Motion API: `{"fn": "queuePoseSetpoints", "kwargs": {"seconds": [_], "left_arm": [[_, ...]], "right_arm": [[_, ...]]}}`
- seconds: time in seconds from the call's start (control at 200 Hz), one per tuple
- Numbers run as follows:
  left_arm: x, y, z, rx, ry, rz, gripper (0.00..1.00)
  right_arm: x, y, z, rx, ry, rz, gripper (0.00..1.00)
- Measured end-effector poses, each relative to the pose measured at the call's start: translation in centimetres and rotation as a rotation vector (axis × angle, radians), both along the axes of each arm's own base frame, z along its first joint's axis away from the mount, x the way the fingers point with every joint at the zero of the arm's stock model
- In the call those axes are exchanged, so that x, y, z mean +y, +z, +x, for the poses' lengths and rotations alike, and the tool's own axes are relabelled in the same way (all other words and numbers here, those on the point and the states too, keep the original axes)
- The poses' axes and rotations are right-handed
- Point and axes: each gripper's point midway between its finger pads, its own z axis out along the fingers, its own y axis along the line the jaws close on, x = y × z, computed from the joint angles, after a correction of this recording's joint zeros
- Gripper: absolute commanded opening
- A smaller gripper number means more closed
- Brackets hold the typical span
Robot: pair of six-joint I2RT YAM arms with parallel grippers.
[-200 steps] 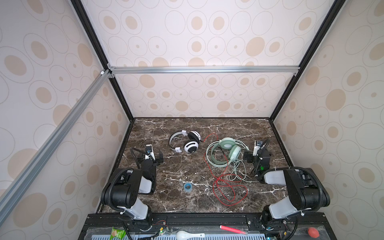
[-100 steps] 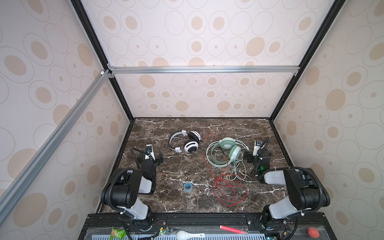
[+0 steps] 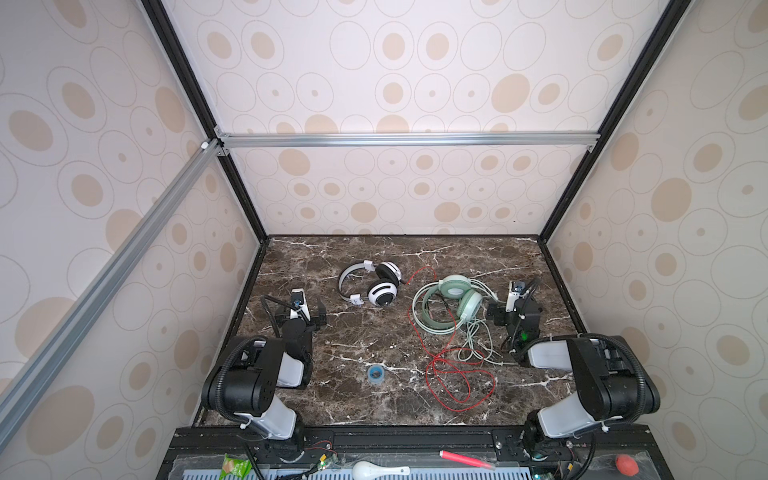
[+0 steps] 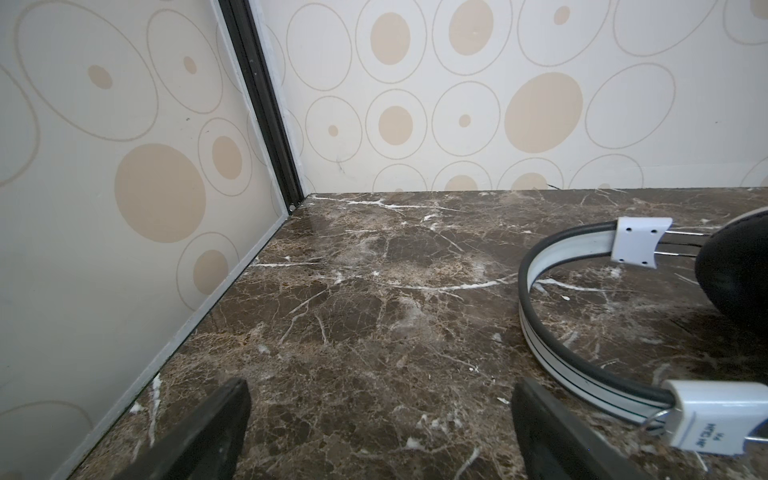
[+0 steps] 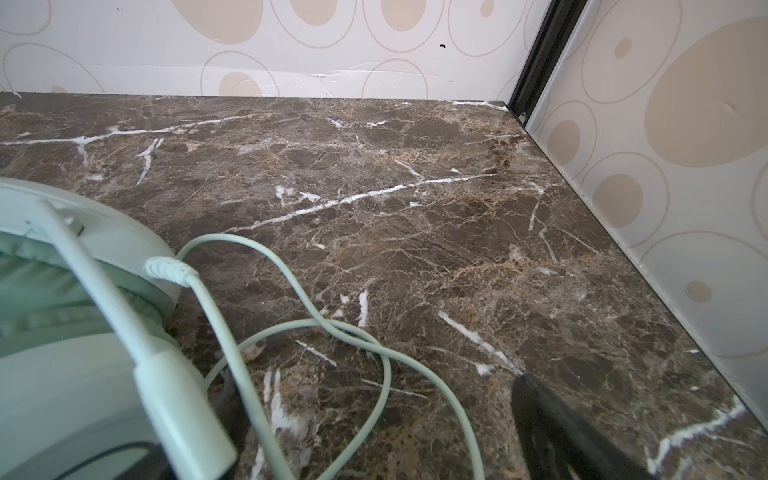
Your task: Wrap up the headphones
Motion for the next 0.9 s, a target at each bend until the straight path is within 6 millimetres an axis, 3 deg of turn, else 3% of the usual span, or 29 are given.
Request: {"fn": "queuePoseSetpoints", "kwargs": {"seconds": [0.17,0.27,0.45,0.535,0.615,0.685,0.78,0.9], "left_arm": [[0.3,0.4,-0.2,0.004,0.015,-0.004,0.98],[0.6,2.3,0.0,-0.006,0.038,-0.018,0.98],[-0.3,7.3,1.4,-0.039,0.001,-0.106,0.98],[-1.2,8.5,1.8,-0.013,-0.040,-0.176,0.98],[-2.1,9.0,2.4,0.045,-0.054,-0.276,0.98],[-2.9,9.4,3.3,0.120,-0.059,-0.363,0.98],[-4.3,9.5,5.2,0.234,-0.083,-0.448,0.98],[-6.7,7.7,6.9,0.383,-0.140,-0.521,0.98]], "right_arm": [[0.2,-0.1,0.1,0.019,0.012,-0.002,1.00],[0.7,0.8,0.3,0.062,0.033,-0.006,1.00],[1.5,8.2,1.9,0.055,-0.016,0.041,1.00],[1.4,11.3,2.6,0.080,-0.061,0.101,1.00],[1.9,12.9,2.8,0.137,-0.085,0.158,1.00],[2.9,13.2,2.8,0.195,-0.085,0.193,1.00],[5.3,12.0,2.0,0.290,-0.060,0.209,1.00],[8.0,10.5,1.0,0.401,-0.020,0.219,1.00]]}}
